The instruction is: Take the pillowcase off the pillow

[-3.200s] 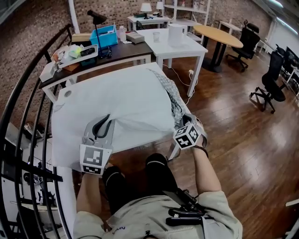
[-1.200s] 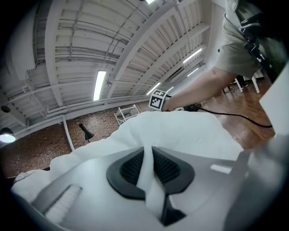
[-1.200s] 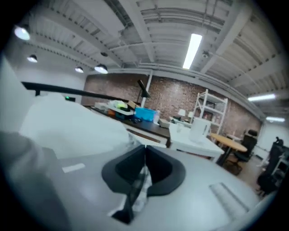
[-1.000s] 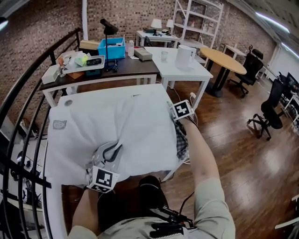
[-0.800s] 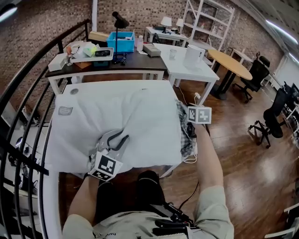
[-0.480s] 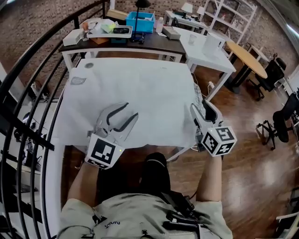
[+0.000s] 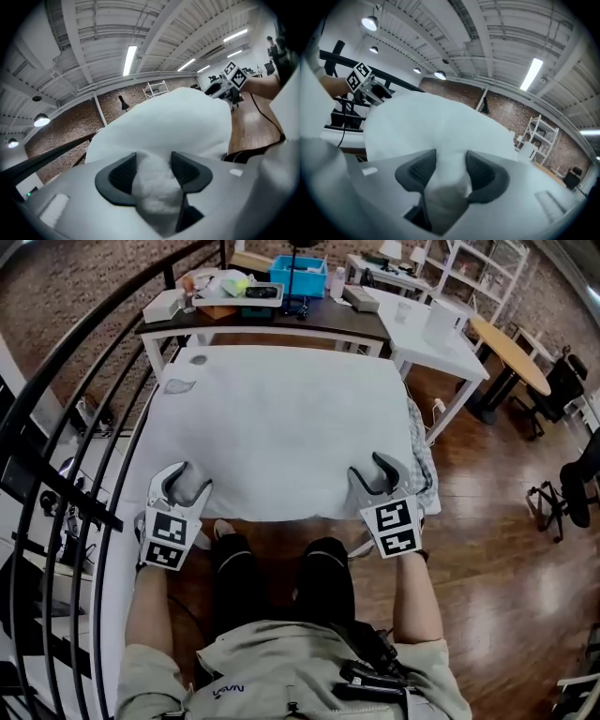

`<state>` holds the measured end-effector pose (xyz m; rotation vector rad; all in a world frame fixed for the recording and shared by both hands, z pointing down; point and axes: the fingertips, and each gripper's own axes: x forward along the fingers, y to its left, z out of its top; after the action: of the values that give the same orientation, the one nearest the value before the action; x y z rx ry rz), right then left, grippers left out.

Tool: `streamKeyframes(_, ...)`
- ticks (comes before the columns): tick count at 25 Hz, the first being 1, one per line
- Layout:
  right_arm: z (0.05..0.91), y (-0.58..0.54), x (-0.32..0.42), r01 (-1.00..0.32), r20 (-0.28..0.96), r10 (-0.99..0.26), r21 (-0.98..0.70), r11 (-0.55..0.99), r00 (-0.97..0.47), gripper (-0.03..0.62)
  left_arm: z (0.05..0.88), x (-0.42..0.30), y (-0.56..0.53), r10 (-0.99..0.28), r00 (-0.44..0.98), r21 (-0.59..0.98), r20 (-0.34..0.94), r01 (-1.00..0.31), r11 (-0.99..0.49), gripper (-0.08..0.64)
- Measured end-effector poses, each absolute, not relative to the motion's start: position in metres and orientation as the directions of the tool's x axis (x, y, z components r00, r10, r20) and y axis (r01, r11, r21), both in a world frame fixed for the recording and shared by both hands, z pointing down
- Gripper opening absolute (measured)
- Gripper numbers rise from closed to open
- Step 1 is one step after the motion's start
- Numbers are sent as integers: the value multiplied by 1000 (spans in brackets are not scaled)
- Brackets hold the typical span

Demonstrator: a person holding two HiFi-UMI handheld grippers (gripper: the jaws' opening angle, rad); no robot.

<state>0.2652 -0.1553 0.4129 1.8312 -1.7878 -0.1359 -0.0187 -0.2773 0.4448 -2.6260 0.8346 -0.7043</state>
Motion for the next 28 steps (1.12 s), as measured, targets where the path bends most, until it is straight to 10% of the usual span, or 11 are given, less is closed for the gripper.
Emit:
streamKeyframes(23,378,-230,325,-918,152,-969,376,-125,194,205,431,52,-370,-645,727,-342,235,-559,-755,211)
streamKeyframes(28,325,-179,297,-927,-20,-980,323,-192,197,9,366,43,-309,-626,780,-306,4,-595,-743,6)
